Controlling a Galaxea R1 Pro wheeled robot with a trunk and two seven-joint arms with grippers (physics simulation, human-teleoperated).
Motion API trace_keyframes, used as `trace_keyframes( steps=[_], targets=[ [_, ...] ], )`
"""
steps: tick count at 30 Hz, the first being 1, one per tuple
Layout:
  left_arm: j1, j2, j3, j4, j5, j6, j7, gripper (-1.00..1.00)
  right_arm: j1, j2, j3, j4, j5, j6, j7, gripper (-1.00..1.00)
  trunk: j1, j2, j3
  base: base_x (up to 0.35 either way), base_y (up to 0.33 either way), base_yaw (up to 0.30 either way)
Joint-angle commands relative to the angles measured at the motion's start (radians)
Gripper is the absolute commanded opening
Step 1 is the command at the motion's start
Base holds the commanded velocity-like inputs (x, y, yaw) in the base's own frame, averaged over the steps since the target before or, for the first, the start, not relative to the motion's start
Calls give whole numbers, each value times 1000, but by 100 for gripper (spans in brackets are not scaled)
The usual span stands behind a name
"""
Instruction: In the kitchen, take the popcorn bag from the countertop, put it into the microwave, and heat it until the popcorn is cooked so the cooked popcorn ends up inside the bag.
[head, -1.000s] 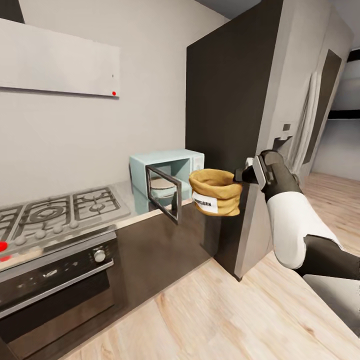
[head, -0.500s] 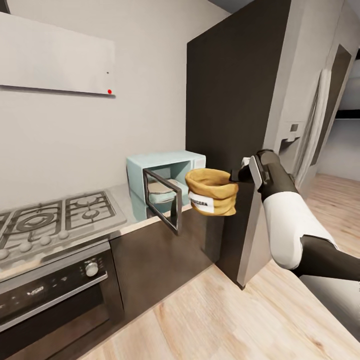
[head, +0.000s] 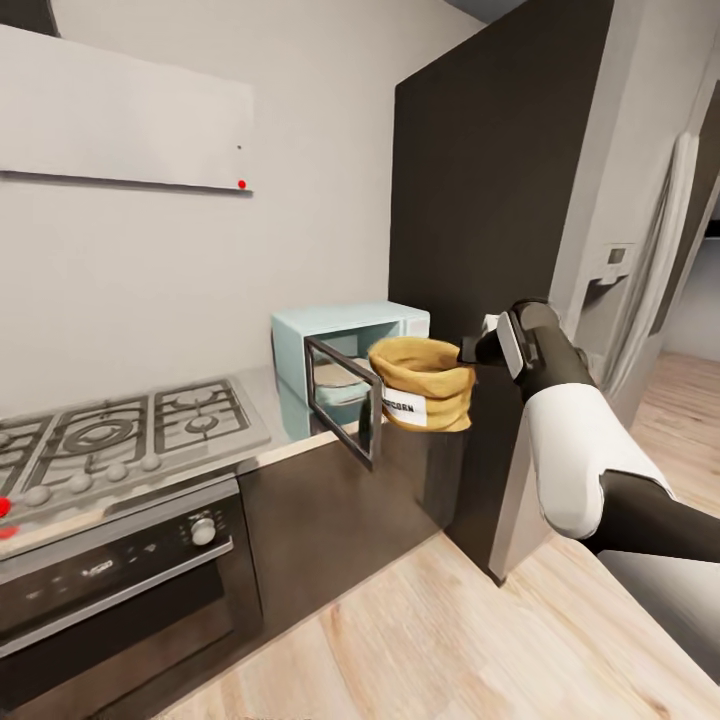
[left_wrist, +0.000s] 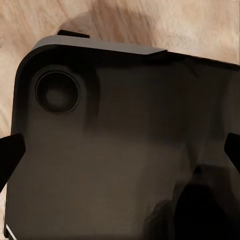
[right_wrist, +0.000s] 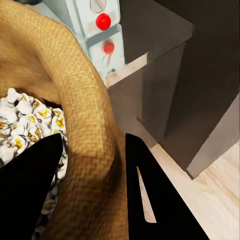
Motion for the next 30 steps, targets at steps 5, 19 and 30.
trace_keyframes(
  steps=[5,19,30],
  targets=[
    [0,0,1,-1,7,-2,-2,100,-1,0,-4,-1,5,3,2,-100,0,-1,-1,0,0,212],
    [0,-2,4,-1,9,0,1,100,-1,-2,-2,-1,6,3,0,-100,0,-1,-1,61,-153,8],
    [0,0,4,-1,10,-2,1,100,-1,0,-3,1,3,3,3,-100,0,-1,-1,34,-42,64]
  ],
)
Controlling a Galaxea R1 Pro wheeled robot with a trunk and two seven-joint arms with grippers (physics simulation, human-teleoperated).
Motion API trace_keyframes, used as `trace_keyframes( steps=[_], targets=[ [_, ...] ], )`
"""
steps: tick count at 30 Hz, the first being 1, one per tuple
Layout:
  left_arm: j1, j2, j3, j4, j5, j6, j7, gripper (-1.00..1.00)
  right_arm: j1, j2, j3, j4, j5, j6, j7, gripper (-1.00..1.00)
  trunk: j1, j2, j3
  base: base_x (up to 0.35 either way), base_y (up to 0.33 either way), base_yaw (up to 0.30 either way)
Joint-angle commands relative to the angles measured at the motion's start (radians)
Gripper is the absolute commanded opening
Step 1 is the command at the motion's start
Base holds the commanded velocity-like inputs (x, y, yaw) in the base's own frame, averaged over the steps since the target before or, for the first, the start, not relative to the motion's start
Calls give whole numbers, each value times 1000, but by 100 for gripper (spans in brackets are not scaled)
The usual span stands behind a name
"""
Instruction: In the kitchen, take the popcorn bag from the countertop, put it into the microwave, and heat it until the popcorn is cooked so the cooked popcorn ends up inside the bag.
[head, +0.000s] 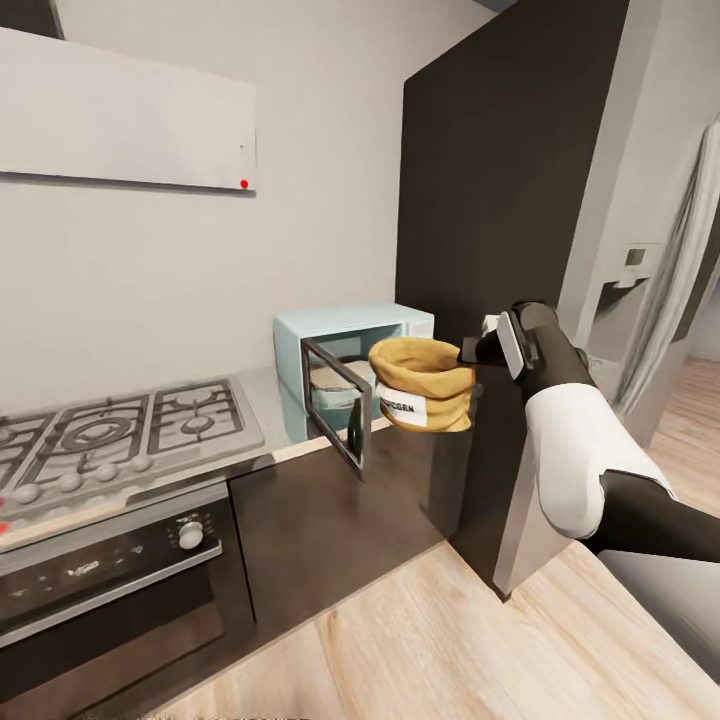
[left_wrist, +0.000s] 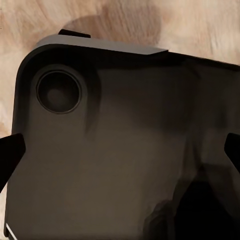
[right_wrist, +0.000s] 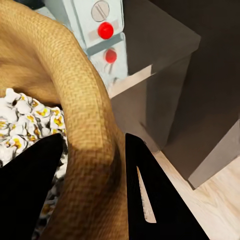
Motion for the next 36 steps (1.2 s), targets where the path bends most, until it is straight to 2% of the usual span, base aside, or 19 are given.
trace_keyframes(
  steps=[1,7,19,36],
  targets=[
    [0,0,1,-1,7,-2,-1,100,-1,1,-5,-1,5,3,2,-100,0,-1,-1,0,0,236],
    [0,-1,1,-1,7,-2,-1,100,-1,0,-5,-3,7,3,1,-100,0,-1,-1,13,-8,205],
    [0,1,1,-1,7,0,-5,100,-1,2,-3,-3,8,3,-2,-100,0,-1,-1,92,-45,5],
    [0,1,1,-1,7,0,-6,100,2,23,-3,16,10,3,-8,-100,0,-1,-1,304,0,0]
  ],
)
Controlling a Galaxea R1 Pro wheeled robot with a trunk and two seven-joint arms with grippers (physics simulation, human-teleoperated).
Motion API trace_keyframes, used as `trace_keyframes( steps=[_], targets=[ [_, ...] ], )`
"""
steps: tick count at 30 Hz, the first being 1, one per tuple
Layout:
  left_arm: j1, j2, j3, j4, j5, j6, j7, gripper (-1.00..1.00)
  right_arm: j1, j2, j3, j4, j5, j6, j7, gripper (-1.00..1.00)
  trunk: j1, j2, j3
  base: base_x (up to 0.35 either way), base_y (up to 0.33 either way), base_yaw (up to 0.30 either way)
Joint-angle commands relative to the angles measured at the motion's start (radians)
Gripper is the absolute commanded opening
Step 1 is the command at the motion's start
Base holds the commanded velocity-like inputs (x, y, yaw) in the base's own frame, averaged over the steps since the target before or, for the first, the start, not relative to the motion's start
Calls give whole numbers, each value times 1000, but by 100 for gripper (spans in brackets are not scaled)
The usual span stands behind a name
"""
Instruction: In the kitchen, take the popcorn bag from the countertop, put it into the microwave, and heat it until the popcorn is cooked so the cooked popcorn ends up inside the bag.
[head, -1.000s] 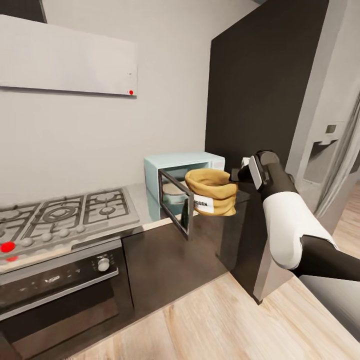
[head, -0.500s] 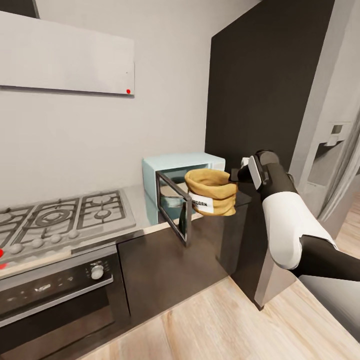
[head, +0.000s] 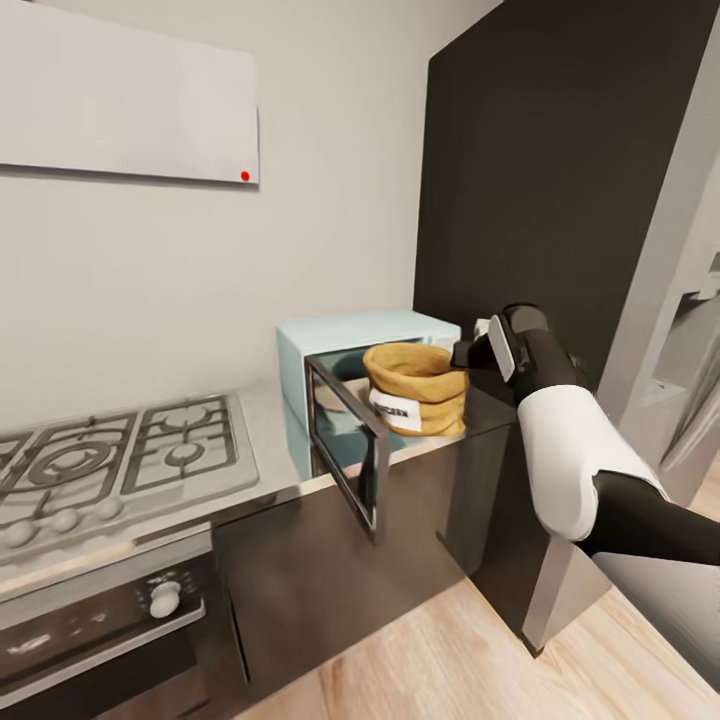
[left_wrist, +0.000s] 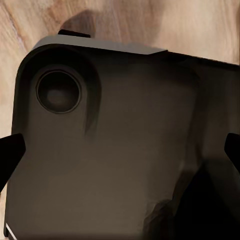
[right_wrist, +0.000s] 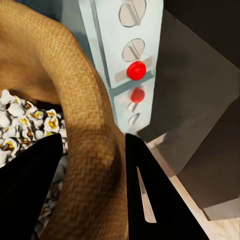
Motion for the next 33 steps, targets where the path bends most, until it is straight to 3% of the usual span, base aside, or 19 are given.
trace_keyframes(
  steps=[1,8,17,28,33],
  targets=[
    [0,0,1,-1,7,-2,-2,100,-1,3,-5,0,3,3,1,-100,0,0,-1,259,0,0],
    [0,-1,1,-1,7,-2,-2,100,18,21,-5,2,1,3,1,-100,0,0,-1,75,0,0],
    [0,-2,1,-1,6,-2,-2,100,37,23,-5,2,-3,3,3,-100,0,0,-1,2,0,0],
    [0,-1,0,-1,5,-2,-2,100,38,25,-4,2,-5,3,7,-100,0,0,-1,205,0,0],
    [0,0,0,-1,5,-2,-2,100,38,49,-5,2,-2,3,7,-100,0,0,-1,254,0,0]
  ],
)
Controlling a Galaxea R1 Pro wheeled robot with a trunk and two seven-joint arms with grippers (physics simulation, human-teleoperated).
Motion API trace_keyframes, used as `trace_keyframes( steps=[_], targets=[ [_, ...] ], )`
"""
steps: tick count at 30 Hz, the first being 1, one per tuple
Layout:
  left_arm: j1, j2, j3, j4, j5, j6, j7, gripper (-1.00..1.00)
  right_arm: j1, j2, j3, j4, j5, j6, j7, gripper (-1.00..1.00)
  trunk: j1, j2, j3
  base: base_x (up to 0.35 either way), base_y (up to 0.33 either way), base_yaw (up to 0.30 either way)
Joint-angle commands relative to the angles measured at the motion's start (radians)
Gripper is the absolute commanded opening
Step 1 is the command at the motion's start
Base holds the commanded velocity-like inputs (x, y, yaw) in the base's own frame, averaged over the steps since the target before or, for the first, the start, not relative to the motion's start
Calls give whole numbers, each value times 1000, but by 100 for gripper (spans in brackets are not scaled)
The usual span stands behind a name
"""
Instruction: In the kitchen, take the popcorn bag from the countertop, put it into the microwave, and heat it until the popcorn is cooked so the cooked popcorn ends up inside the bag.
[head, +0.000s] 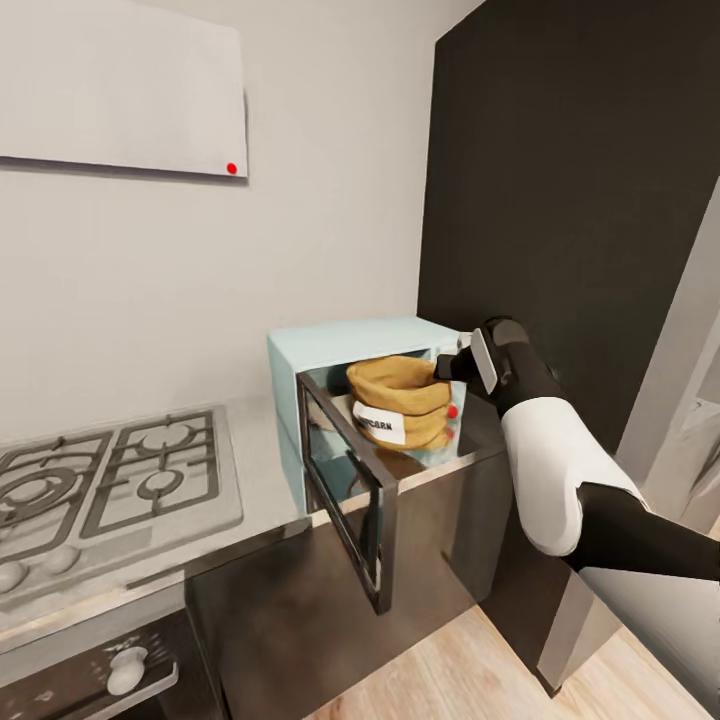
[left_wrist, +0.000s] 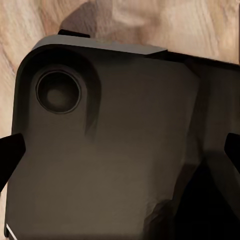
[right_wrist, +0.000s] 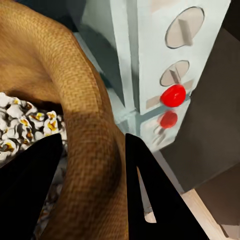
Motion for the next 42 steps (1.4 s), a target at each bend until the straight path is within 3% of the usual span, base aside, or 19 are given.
trace_keyframes(
  steps=[1,14,17,32,42],
  targets=[
    [0,0,2,-1,7,-2,-2,100,-1,4,-6,-1,5,3,1,-100,0,0,-1,274,0,0],
    [0,0,2,-1,7,-2,-2,100,9,12,-6,71,2,3,3,-100,0,0,-1,277,0,0],
    [0,0,3,-1,7,-2,-2,100,17,28,-6,71,4,3,3,-100,0,0,-1,222,0,0],
    [0,-1,3,-1,8,-2,-1,100,19,32,-6,71,5,3,2,-100,0,0,-1,43,227,0],
    [0,0,3,-1,9,-2,-2,100,19,29,-6,71,5,3,0,-100,0,0,-1,0,16,0]
  ],
)
